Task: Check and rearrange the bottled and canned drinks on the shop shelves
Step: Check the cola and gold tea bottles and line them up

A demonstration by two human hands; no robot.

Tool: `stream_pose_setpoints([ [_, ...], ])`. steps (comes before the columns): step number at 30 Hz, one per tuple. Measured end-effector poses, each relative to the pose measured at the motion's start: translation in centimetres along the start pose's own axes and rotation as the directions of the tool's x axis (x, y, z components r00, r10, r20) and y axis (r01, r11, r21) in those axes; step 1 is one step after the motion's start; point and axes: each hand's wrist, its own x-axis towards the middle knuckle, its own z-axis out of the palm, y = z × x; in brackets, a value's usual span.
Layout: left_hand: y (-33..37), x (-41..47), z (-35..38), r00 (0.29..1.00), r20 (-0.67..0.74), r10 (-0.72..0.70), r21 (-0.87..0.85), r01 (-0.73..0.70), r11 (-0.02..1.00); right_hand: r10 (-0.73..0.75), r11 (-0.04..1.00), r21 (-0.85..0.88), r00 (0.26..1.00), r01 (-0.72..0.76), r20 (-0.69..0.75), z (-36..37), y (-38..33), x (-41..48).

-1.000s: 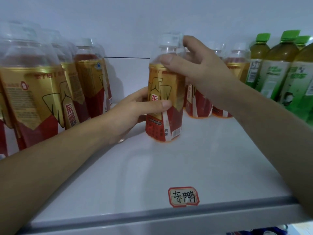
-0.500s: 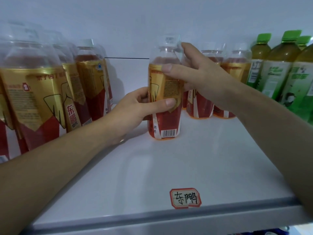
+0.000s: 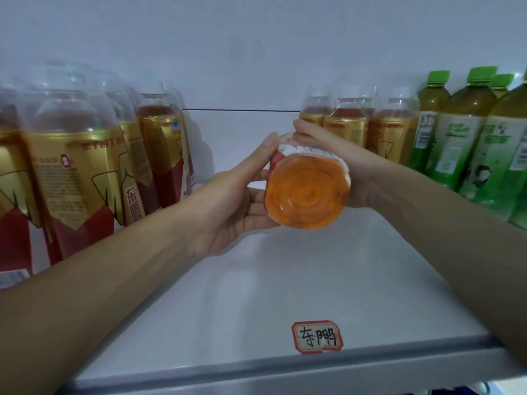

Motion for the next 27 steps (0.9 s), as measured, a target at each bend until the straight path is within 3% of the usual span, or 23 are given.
stream_pose_setpoints([
  [6,0.2,-0.2,0.2,1.0,-0.01,0.009,0.095,-0.008,0.995,-0.013,1.0,-0.008,1.0,0.013,0.011,0.2,-0.1,-0.1],
  [9,0.1,-0.2,0.3,0.999,0.006,0.041,0.204,-0.042,0.978,-0.164,0.986,0.001,0.984,0.164,-0.071,0.3,-0.7,-0.3],
  [12,-0.1,0.1,0.8,0.985,-0.06,0.165,0.215,-0.148,0.965,-0.44,0.897,-0.124,0.881,0.423,-0.173,1.0,-1.1,-1.2],
  [14,-0.4,0.3,0.5,0.955,-0.118,0.271,0.222,-0.241,0.945,-0.594,0.799,-0.177,0.799,0.574,-0.091,1.5,-1.0,-1.7],
  [19,-0.4,0.6,-0.9,0.833,-0.137,0.537,0.369,-0.46,0.808,-0.793,0.55,-0.351,0.606,0.758,0.066,1.7,-0.6,-2.1],
  [22,-0.3,0.6,-1.0,0.8,-0.12,0.588,0.365,-0.515,0.776,-0.853,0.443,-0.405,0.515,0.8,0.084,1.8,-0.6,-2.2],
  [24,-0.4,0.9,-1.1,0.802,-0.12,0.585,0.382,-0.507,0.773,-0.866,0.422,-0.421,0.494,0.803,0.075,1.8,-0.5,-2.1],
  [27,-0.5,1.0,-1.2,0.834,-0.12,0.538,0.379,-0.463,0.801,-0.84,0.49,-0.416,0.543,0.766,0.011,1.7,-0.6,-2.1],
])
